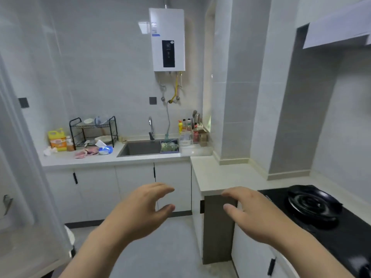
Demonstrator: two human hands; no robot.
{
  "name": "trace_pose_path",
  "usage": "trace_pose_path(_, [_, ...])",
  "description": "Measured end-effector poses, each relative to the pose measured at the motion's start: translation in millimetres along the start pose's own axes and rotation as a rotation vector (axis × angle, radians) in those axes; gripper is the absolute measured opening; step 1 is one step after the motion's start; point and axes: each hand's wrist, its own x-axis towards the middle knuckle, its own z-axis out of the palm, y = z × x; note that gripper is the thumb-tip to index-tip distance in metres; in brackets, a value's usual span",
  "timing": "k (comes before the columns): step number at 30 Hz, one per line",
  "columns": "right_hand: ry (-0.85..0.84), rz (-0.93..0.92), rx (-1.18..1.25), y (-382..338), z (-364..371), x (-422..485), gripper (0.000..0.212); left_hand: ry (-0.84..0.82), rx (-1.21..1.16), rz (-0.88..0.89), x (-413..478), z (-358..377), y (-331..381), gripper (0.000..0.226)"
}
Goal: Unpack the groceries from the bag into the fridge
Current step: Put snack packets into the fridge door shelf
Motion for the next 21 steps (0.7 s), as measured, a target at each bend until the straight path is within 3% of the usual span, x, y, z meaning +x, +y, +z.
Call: trace_pose_path(21, [0.308, 0.831, -0.015, 245.9, -68.1, -95.4, 0.035, -0.341, -0.235, 0.594, 234.8, 185.5, 198.7, 0.047])
